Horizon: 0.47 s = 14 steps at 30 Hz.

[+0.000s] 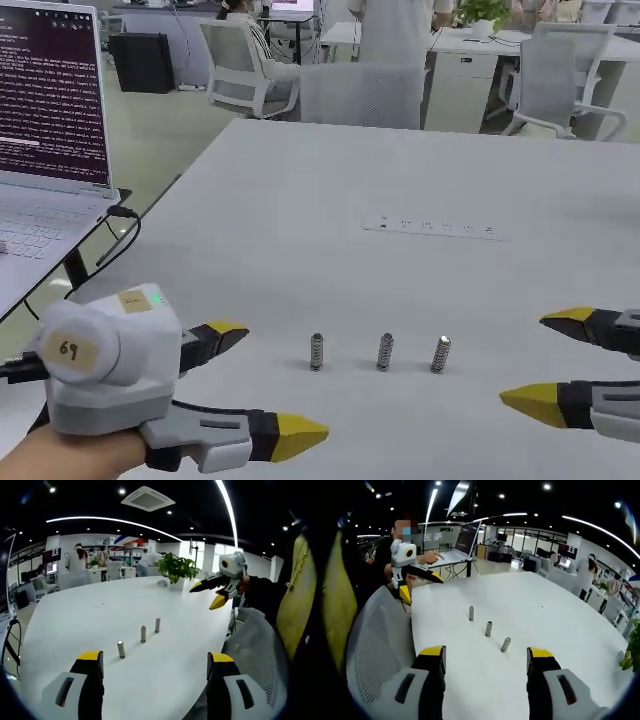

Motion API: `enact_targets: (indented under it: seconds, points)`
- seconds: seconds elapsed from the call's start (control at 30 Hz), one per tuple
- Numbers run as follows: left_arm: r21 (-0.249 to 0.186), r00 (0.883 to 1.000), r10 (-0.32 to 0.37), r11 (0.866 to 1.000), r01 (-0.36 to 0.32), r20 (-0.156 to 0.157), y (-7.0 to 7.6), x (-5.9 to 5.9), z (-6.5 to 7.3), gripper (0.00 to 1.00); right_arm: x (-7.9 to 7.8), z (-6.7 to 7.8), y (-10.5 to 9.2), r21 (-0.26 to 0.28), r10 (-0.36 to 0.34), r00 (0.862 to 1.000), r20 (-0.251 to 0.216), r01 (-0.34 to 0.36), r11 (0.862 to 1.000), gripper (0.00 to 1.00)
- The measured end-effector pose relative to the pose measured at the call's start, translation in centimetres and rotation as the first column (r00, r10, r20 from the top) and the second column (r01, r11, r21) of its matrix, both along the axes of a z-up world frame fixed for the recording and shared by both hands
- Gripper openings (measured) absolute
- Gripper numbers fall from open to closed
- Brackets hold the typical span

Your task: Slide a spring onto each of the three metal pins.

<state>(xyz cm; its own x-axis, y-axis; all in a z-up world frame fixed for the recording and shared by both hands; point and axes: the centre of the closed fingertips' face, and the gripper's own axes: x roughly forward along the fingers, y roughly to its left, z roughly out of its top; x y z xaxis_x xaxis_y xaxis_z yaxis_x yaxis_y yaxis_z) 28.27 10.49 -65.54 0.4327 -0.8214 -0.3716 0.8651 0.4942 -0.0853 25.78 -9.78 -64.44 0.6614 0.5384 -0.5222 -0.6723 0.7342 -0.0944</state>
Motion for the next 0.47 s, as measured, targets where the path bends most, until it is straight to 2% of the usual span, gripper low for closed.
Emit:
enact_targets:
  seconds: [0.1,0.2,0.37,0.47]
  points:
    - [-0.003,1.000,0.006,1.000,-0.006,-0.009,0.2,-0.1,-0.3,0.82,-0.6,-0.5,-0.2,0.013,-0.027,1.000,-0.007,0.027,1.000,0.67]
    - [-0.006,1.000,0.010,1.000,-0.010,-0.015,0.1,-0.3,-0.5,0.82,-1.1,-1.0,-0.2,0.050,-0.063,0.998,-0.018,0.064,0.997,0.71]
    - [-0.011,1.000,0.015,1.000,-0.015,-0.018,0.1,-0.4,-0.5,0.82,-1.9,-1.9,0.4,0.056,-0.084,0.996,-0.018,0.085,0.995,0.76]
    - [-0.018,1.000,0.017,1.000,-0.017,-0.023,0.1,-0.6,-0.5,0.82,-2.2,-2.8,0.3,0.068,-0.109,0.993,-0.034,0.111,0.991,0.79]
